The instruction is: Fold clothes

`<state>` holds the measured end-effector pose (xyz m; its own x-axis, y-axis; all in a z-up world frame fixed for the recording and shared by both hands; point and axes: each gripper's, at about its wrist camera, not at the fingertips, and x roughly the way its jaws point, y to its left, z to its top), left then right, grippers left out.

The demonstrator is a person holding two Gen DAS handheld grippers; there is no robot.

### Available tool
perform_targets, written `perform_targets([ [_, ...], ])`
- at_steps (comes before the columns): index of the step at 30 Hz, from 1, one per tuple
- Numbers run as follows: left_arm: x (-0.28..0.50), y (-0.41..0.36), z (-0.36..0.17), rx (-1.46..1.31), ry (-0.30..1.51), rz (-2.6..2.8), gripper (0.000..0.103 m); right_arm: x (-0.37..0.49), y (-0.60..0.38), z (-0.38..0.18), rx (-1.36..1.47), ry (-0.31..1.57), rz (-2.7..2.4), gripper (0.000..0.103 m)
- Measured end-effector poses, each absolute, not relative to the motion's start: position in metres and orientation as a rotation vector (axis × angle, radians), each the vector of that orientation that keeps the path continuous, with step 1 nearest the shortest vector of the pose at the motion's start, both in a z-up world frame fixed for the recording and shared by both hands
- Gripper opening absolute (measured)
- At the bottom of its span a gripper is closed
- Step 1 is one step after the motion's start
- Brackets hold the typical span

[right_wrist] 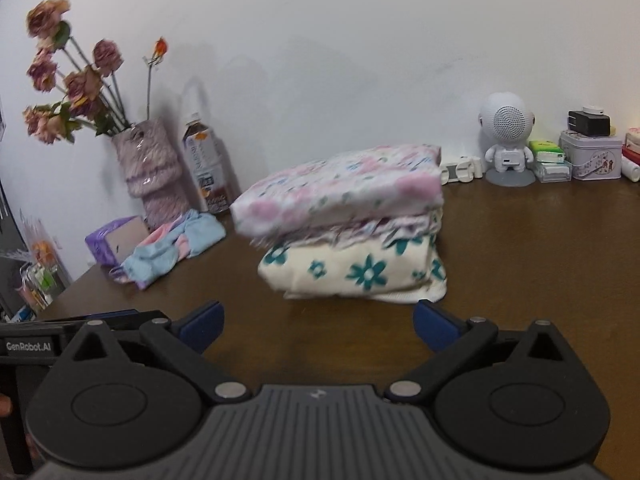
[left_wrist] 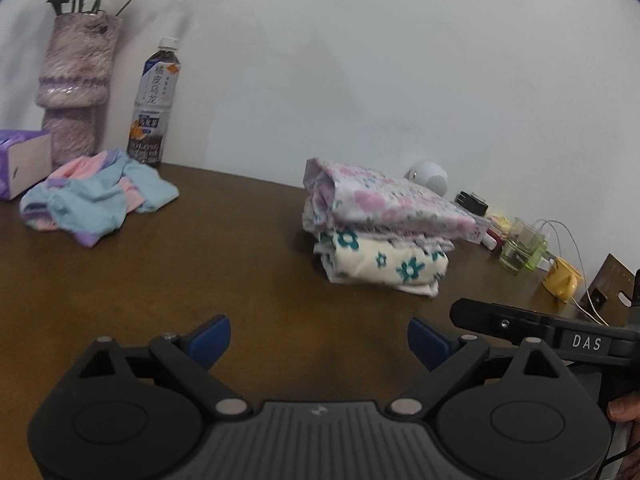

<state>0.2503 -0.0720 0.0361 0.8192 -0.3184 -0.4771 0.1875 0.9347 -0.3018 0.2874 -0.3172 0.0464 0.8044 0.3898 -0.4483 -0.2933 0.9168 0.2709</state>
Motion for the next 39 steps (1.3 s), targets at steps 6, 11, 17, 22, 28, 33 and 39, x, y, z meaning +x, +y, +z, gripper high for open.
perform_targets([
  [6, 0.202, -0.062, 0.04, -0.258, 0.516, -0.251, 0.098, 0.245, -0.305, 0.043, 0.194, 0.538, 0.36, 0.102],
  [11, 0.155, -0.055, 0.039, -0.259, 0.512, -0.243, 0.103, 0.204, -0.298, 0.045, 0.189, 0.539, 0.352, 0.103],
  [17, 0.099, -0.048, 0.036, -0.266, 0.532, -0.253, 0.103, 0.153, -0.288, 0.046, 0.177, 0.549, 0.341, 0.103],
  [22, 0.054, -0.037, 0.029, -0.27, 0.526, -0.234, 0.103, 0.112, -0.275, 0.046, 0.153, 0.565, 0.356, 0.103],
  [28, 0.021, -0.021, 0.014, -0.307, 0.548, -0.206, 0.103, 0.065, -0.257, 0.04, 0.103, 0.561, 0.363, 0.103],
  [33, 0.003, -0.016, 0.009, -0.3, 0.539, -0.21, 0.103, 0.042, -0.245, 0.031, 0.076, 0.567, 0.36, 0.103],
  [39, -0.006, -0.011, 0.008, -0.298, 0.523, -0.203, 0.103, 0.028, -0.235, 0.028, 0.062, 0.536, 0.342, 0.103],
])
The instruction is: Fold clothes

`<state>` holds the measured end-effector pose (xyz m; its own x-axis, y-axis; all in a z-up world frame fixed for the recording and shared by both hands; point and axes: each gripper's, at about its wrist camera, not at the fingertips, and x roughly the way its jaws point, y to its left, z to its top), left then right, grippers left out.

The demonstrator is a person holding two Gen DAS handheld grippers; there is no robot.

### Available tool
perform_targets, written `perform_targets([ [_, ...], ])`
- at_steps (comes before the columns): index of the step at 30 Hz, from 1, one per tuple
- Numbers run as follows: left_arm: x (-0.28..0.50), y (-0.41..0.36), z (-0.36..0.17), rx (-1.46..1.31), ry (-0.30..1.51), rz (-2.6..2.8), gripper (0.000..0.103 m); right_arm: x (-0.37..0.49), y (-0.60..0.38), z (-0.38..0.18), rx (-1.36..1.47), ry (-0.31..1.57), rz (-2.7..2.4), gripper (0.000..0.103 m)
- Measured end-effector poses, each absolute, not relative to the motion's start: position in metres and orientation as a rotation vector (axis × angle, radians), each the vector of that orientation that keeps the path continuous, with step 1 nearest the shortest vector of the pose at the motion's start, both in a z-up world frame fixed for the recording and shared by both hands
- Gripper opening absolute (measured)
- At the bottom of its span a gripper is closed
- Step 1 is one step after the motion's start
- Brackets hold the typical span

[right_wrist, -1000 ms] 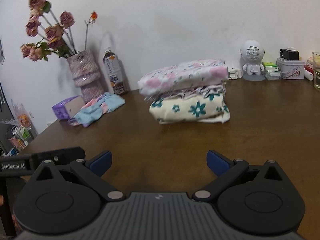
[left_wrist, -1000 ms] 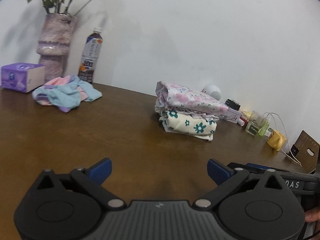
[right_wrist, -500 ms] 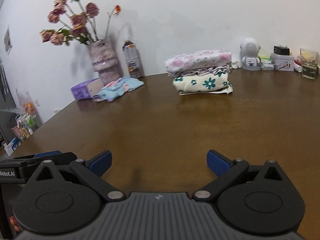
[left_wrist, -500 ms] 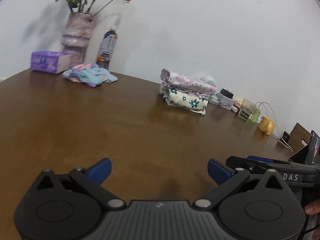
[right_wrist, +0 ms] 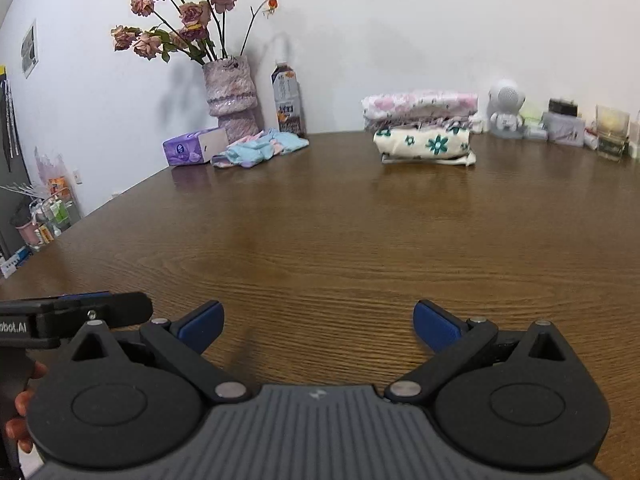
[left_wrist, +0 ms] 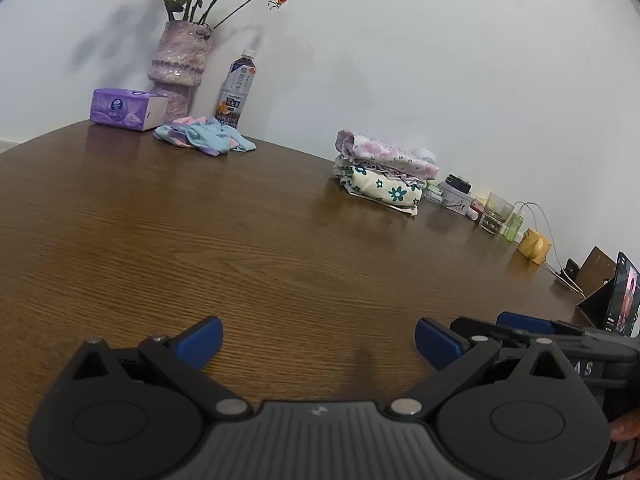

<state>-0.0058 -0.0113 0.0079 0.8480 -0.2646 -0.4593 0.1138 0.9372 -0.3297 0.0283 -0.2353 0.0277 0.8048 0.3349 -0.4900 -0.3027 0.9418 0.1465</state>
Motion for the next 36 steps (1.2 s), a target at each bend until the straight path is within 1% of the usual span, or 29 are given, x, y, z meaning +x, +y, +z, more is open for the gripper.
perform_targets([
  [5, -0.003, -0.009, 0.013, -0.266, 0.492, -0.188, 0.103, 0.025, -0.23, 0.027, 0.041, 0.536, 0.341, 0.103],
  [12, 0.004, -0.01, 0.014, -0.209, 0.462, -0.176, 0.103, 0.025, -0.237, 0.025, 0.087, 0.535, 0.312, 0.103],
  [22, 0.021, -0.007, 0.009, -0.243, 0.548, -0.201, 0.103, 0.025, -0.239, 0.024, 0.094, 0.533, 0.295, 0.103],
  [36, 0.02, -0.009, 0.008, -0.236, 0.549, -0.193, 0.103, 0.027, -0.239, 0.024, 0.101, 0.537, 0.279, 0.103],
])
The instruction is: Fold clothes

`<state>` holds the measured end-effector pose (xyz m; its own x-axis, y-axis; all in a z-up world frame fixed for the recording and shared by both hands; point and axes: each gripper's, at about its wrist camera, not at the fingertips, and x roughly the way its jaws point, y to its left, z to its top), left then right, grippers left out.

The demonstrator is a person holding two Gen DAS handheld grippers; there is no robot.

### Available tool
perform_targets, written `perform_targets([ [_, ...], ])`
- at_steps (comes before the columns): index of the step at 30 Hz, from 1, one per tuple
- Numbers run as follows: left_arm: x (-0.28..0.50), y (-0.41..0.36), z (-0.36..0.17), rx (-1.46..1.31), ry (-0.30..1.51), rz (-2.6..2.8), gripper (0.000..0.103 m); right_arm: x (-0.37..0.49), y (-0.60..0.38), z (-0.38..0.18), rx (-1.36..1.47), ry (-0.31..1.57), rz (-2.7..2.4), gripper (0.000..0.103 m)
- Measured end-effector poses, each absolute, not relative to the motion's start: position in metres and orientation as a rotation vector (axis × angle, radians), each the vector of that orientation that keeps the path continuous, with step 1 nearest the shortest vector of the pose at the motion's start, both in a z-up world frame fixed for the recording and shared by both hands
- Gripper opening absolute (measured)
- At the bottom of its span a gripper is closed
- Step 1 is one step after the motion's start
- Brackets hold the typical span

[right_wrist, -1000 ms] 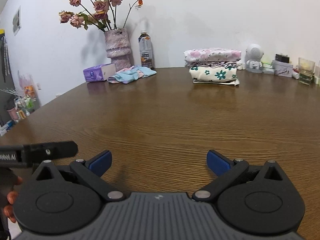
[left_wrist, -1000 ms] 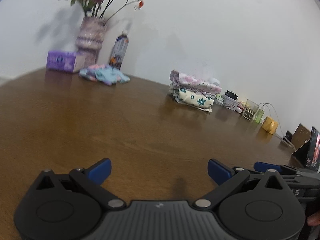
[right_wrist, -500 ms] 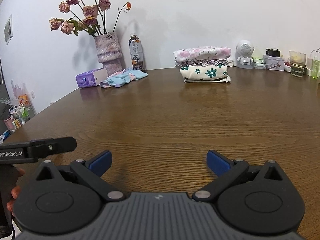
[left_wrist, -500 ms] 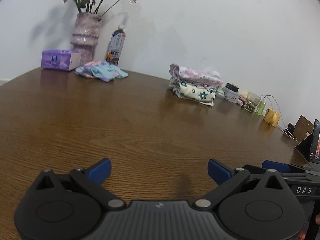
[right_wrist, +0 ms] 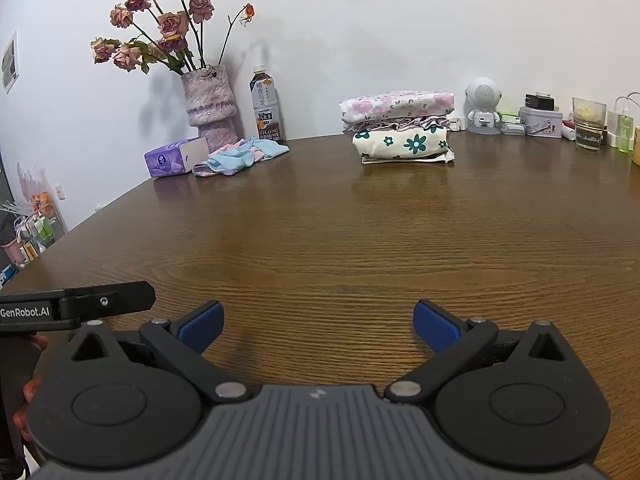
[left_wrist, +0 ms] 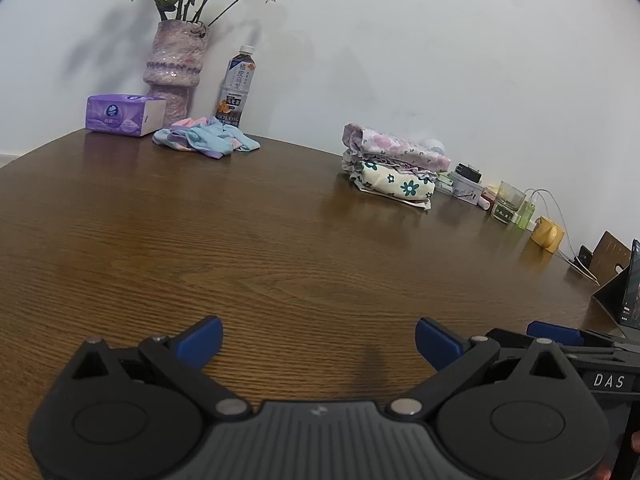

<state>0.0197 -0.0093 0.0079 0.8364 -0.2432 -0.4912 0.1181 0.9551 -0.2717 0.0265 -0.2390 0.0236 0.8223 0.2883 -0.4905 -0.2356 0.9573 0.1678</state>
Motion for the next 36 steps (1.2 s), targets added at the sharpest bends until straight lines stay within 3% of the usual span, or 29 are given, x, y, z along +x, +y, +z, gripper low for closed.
perform_targets([
  [36, 0.0204, -0.0062, 0.0061, -0.266, 0.544, -0.221, 0.103, 0.0268, -0.2395, 0.0244, 0.107, 0.544, 0.277, 0.103],
])
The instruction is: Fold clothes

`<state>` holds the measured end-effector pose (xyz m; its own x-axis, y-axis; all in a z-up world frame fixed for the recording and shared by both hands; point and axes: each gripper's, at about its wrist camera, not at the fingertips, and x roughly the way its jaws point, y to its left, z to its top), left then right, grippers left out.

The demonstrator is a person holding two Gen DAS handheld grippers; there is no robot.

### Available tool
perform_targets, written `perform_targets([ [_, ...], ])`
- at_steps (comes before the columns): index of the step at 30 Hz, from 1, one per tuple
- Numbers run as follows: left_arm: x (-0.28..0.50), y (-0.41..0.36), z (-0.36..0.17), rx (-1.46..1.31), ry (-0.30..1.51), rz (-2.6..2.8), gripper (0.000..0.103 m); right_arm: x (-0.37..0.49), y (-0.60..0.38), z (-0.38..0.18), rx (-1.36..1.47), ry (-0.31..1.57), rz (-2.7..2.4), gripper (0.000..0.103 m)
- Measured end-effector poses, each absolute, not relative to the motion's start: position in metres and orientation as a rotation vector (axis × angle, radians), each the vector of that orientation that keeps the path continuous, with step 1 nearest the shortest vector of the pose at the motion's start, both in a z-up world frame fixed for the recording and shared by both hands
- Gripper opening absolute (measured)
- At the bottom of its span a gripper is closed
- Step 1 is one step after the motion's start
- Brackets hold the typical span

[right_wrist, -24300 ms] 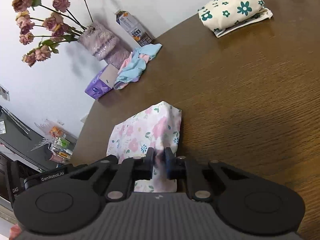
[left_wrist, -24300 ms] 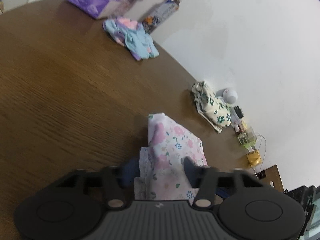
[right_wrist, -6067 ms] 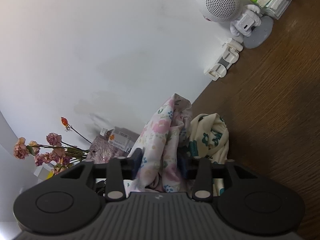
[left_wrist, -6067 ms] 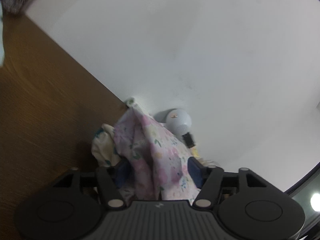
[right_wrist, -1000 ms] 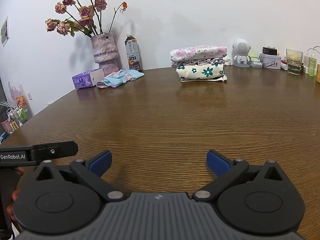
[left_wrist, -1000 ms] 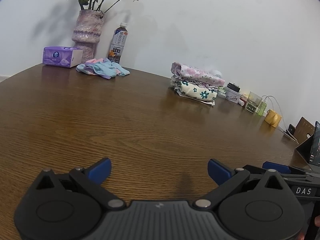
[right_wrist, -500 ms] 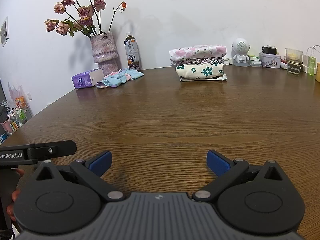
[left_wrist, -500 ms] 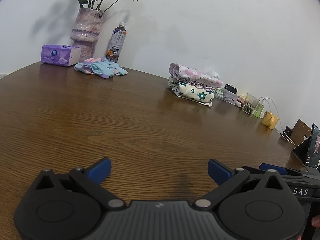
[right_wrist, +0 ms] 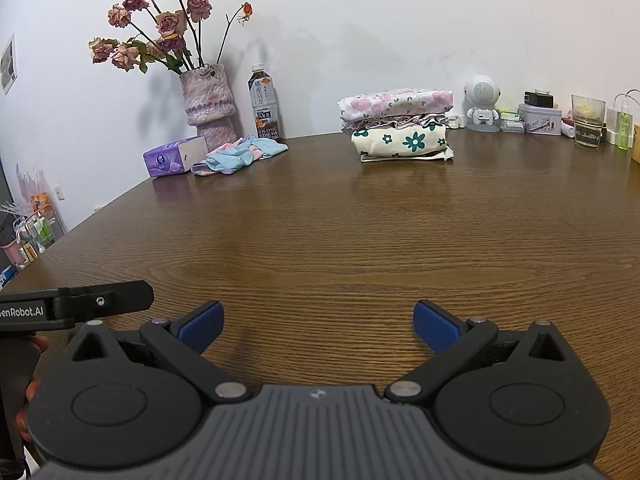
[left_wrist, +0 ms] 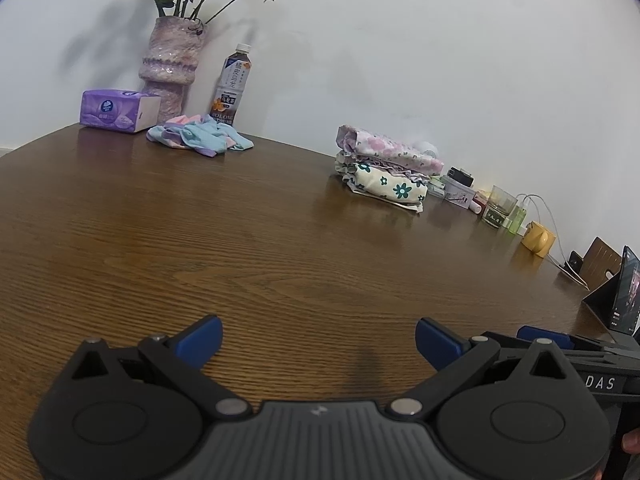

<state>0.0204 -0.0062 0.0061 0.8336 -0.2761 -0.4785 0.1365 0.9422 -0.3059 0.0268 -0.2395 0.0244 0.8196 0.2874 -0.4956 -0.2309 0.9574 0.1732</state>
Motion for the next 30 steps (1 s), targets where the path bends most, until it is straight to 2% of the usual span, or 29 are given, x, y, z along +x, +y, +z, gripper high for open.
perform_targets([
  [30, 0.0191, -0.006, 0.0053, -0.275, 0.538, -0.235, 0.103, 0.028, -0.2388, 0.024, 0.108, 0.549, 0.271, 0.103],
])
